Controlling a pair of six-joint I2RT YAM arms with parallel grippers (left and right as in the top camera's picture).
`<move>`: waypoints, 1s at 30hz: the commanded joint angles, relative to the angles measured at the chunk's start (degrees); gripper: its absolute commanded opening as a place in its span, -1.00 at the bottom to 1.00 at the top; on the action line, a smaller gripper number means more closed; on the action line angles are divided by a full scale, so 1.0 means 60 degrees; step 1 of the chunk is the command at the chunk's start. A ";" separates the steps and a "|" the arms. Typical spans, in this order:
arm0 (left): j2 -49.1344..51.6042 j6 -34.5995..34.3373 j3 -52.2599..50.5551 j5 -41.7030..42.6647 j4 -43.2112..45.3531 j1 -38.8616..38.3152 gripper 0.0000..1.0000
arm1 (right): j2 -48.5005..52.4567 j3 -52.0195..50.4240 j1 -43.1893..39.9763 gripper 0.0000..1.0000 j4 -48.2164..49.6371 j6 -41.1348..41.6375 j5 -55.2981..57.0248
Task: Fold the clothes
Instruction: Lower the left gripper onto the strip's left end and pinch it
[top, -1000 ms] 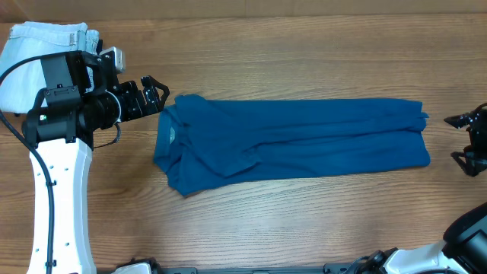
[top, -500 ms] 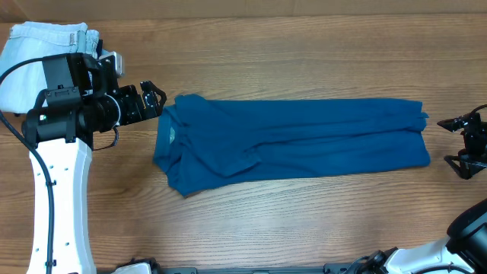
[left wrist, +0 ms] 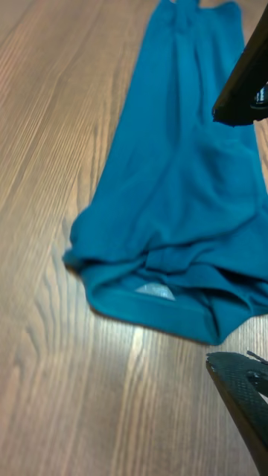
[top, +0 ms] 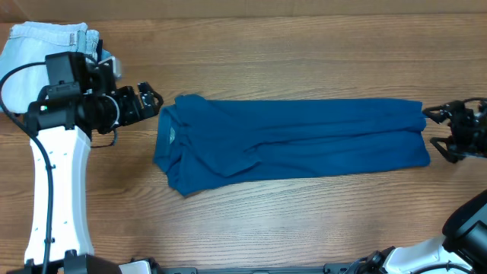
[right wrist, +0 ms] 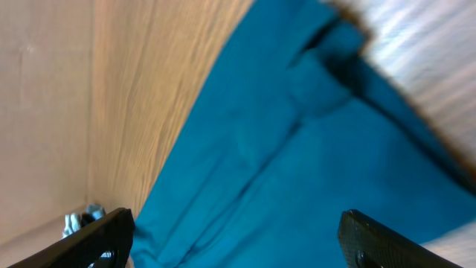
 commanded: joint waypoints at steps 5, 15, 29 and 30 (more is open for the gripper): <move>0.1647 0.0933 -0.1107 0.3504 0.0401 0.1472 1.00 | 0.0000 -0.0040 0.0058 0.82 0.0153 -0.0138 -0.0288; 0.3555 0.3727 -0.1545 0.4929 0.0219 0.1596 1.00 | 0.0000 -0.0040 -0.0055 0.84 0.0408 0.0280 -0.0317; 0.5151 0.4375 -0.1698 0.4273 0.0262 0.1953 1.00 | 0.0000 -0.0040 -0.0051 0.84 0.0401 0.0277 -0.0317; 0.5195 0.4375 -0.1698 0.4160 0.0299 0.1971 1.00 | 0.0000 -0.0040 -0.0055 0.84 0.0404 0.0277 -0.0317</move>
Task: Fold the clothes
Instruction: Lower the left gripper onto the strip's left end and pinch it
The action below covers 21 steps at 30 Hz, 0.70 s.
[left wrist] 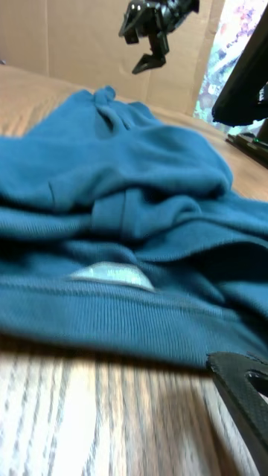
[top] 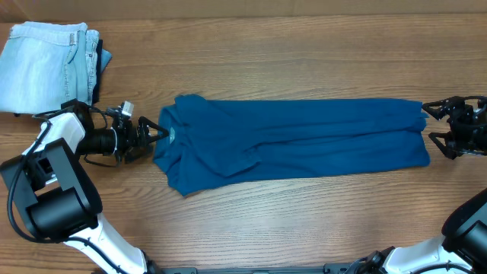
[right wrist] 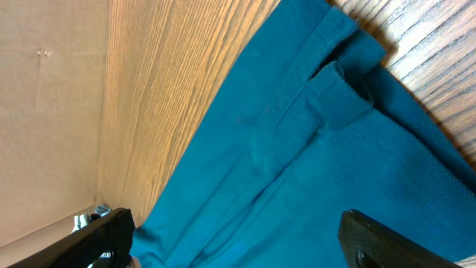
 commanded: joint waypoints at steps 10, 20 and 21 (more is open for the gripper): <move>0.0302 0.0240 -0.0131 -0.1443 0.0317 0.0455 1.00 | 0.0000 -0.0040 -0.0029 0.83 0.0066 -0.0007 -0.0120; 0.0302 -0.1395 -0.0131 -0.2335 0.1268 -0.0149 1.00 | 0.0000 -0.0040 -0.0025 0.82 0.0095 -0.0007 -0.0120; 0.0302 -0.1446 -0.0131 -0.2339 0.1304 -0.0284 1.00 | 0.0000 -0.0040 -0.0025 0.82 0.0113 -0.0007 -0.0120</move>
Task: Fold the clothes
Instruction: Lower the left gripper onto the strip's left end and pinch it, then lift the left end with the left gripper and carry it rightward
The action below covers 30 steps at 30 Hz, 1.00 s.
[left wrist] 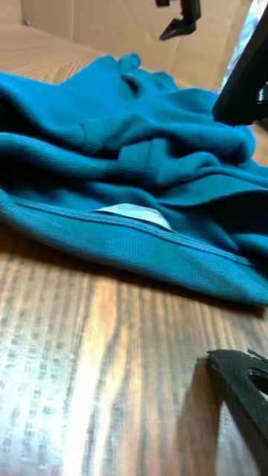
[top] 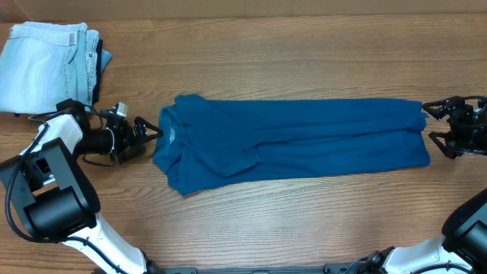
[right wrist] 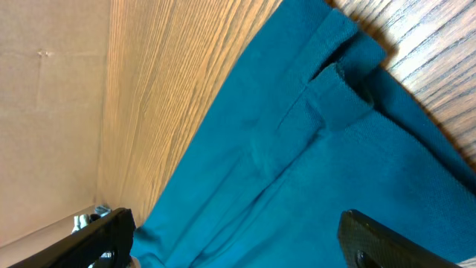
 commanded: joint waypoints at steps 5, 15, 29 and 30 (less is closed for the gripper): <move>0.0248 -0.0798 -0.0109 -0.1730 0.0350 -0.1093 1.00 | 0.0000 -0.0040 -0.0025 0.82 0.0149 -0.0011 -0.0113; 0.0248 -0.0357 -0.0579 -0.0954 0.0484 -0.1432 1.00 | 0.0000 -0.0040 -0.0025 0.81 0.0215 0.0004 -0.0117; 0.0248 0.0178 -0.1603 0.0393 0.1679 -0.1370 1.00 | 0.0000 -0.0040 -0.0025 0.75 0.0200 0.0029 -0.0266; 0.0248 0.0178 -0.1603 0.0393 0.1683 -0.1428 1.00 | 0.0000 -0.0040 -0.0025 0.75 0.0200 0.0029 -0.0266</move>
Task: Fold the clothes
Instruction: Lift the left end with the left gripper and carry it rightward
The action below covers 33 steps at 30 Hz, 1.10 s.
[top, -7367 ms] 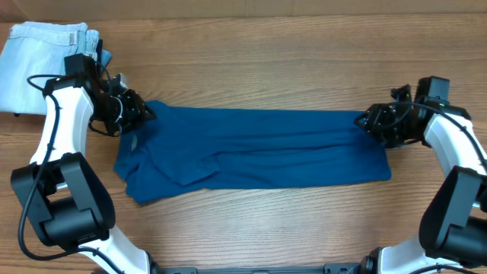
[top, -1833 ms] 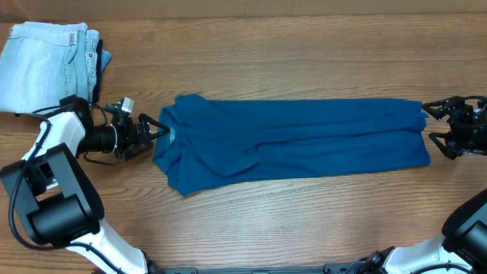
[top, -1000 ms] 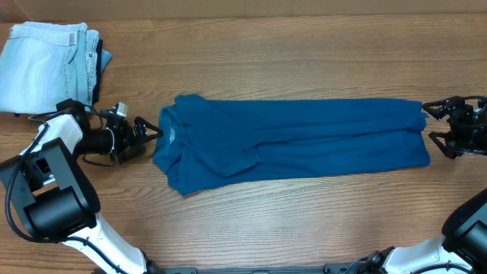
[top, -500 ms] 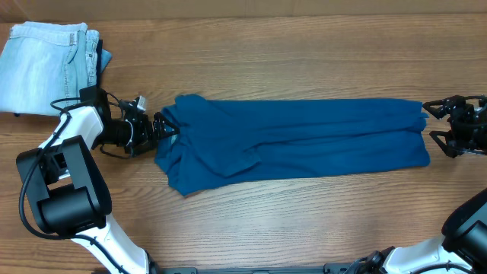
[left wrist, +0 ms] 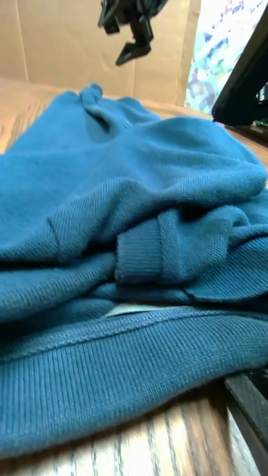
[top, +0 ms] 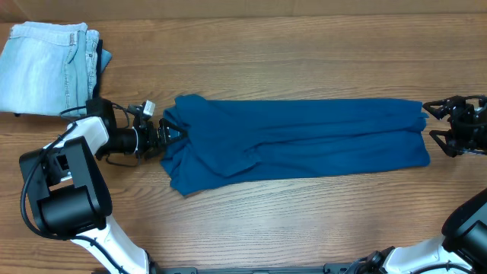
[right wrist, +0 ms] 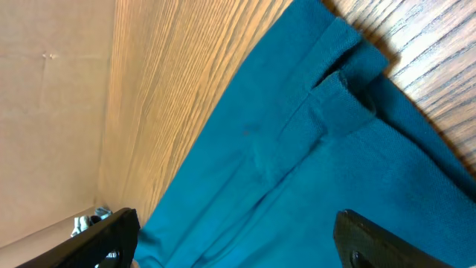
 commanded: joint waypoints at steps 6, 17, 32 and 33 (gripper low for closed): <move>0.0459 0.0033 -0.0455 -0.1239 0.0153 -0.0750 1.00 | 0.0000 -0.0040 -0.0025 0.74 0.0015 0.0000 -0.0328; 0.0459 -0.0415 -0.0455 -0.1840 0.0193 -0.1861 0.77 | 0.0000 -0.0040 -0.0025 0.72 -0.0157 0.0004 -0.0328; 0.0459 -0.1887 -0.0433 -0.1322 0.1151 -0.1807 -0.50 | 0.0000 -0.0040 -0.0025 0.71 -0.0229 0.0004 -0.0324; 0.0455 -0.1993 -0.0430 -0.1322 0.1209 -0.1807 -0.59 | 0.0000 -0.0040 -0.0025 0.71 -0.0251 0.0004 -0.0324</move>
